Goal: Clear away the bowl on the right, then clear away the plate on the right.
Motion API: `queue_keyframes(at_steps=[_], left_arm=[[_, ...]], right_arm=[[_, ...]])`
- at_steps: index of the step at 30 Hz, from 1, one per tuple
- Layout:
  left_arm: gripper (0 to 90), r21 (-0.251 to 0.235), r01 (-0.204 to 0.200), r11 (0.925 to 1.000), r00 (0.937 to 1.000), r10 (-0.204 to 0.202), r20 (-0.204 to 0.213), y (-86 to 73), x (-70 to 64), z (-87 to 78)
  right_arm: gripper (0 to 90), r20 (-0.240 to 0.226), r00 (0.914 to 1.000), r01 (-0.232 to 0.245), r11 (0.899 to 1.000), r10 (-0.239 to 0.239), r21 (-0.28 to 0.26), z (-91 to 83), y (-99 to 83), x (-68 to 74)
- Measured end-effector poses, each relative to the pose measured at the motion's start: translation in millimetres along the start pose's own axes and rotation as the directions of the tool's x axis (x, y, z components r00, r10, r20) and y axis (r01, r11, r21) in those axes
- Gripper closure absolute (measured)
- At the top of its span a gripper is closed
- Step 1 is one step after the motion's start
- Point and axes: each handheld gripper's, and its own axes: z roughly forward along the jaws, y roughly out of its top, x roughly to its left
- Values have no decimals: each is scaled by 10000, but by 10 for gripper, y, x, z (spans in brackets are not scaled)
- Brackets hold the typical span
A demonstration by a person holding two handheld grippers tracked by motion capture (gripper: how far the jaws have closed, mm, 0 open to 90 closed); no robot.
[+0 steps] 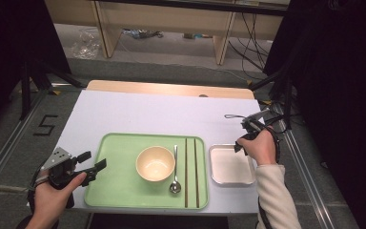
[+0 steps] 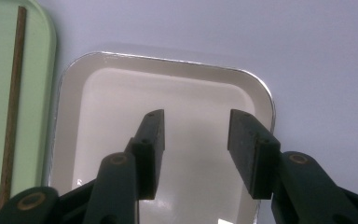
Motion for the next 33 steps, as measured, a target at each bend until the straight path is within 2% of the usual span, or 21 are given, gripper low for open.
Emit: queue_keyframes(at_steps=[2, 3, 4, 5, 6, 7, 11, 13, 15, 17, 18, 19, 20, 21, 22, 23, 26, 27, 29, 30, 33], left_arm=[[271, 6, -5, 10000, 10000, 4, 41, 0, -2, 9], [271, -6, -11, 10000, 10000, 11, 69, 1, -3, 13], [270, -2, -57, 10000, 10000, 57, 40, 2, -3, 14], [271, 15, -59, 10000, 10000, 59, 36, 2, -2, 16], [271, 25, -36, 10000, 10000, 36, 12, 0, -3, 18], [270, 38, -34, 10000, 10000, 34, 5, -2, -1, 17], [271, 46, -19, 10000, 10000, 18, 20, -4, 4, 9], [271, 10, 17, 10000, 10000, -17, 49, -5, 6, 7], [271, 17, -10, 10000, 10000, 10, 78, -7, 8, 3], [271, -22, -20, 10000, 9999, 21, 126, -7, 13, -1], [271, -33, 24, 10000, 9999, -23, 109, -6, 13, -1], [271, -21, 91, 10000, 10000, -91, 37, -6, 10, -1], [271, 9, 1, 10000, 10000, -1, 66, -5, 12, 4], [271, 17, 4, 10000, 10000, -4, 67, -4, 6, 8], [271, 16, -21, 10000, 10000, 21, 71, -2, 1, 9], [271, 4, -34, 10000, 9999, 33, 94, -1, -1, 10], [271, 13, -7, 10000, 10000, 7, 41, -3, 3, 7], [271, 17, -11, 10000, 10000, 11, 38, -4, 7, 6], [271, 19, -15, 10000, 10000, 15, 39, -6, 6, 5], [271, 20, -32, 10000, 10000, 32, 39, -5, 6, 3], [271, 10, -49, 10000, 10000, 49, 63, -7, 10, -1]], right_arm=[[573, -18, 10000, 48, 10000, -48, 15, 8, -1, -5], [571, -101, 9992, 376, 9993, -377, -57, 24, 1, -34], [569, -97, 9997, 230, 9997, -229, 15, 23, 3, -25], [565, 1, 9964, 846, 9961, -847, -265, 50, 8, -71], [565, 13, 9979, 640, 9979, -640, -71, 44, 5, -67], [568, 60, 9973, 735, 9973, -735, -54, 46, 6, -78], [562, 294, 9985, 454, 9990, -455, 38, 40, 10, -85], [564, 362, 9983, 457, 9989, -459, 77, 39, 11, -106], [571, 381, 9961, 791, 9969, -791, 9, 47, 7, -151], [578, 422, 9984, 373, 9991, -381, 193, 54, 10, -150], [592, 386, 9976, 571, 9984, -573, 47, 66, 6, -175], [603, 398, 9991, 141, 9994, -154, 309, 62, 4, -167], [605, 456, 9985, 285, 9991, -299, 312, 73, -7, -187], [604, 292, 9985, 449, 9986, -457, 297, 71, -7, -200], [604, 402, 9984, 392, 9988, -404, 299, 82, -5, -205], [604, 408, 9991, 114, 9990, -131, 426, 78, -3, -193], [605, 423, 9986, 312, 9988, -327, 365, 82, -10, -218], [608, 463, 9989, 40, 9986, -64, 526, 75, -13, -208], [614, 539, 9975, 419, 9978, -447, 510, 95, -19, -261], [616, 685, 9976, -15, 9974, -35, 719, 94, -11, -238], [633, 734, 9969, 205, 9961, -268, 860, 100, -23, -263]])
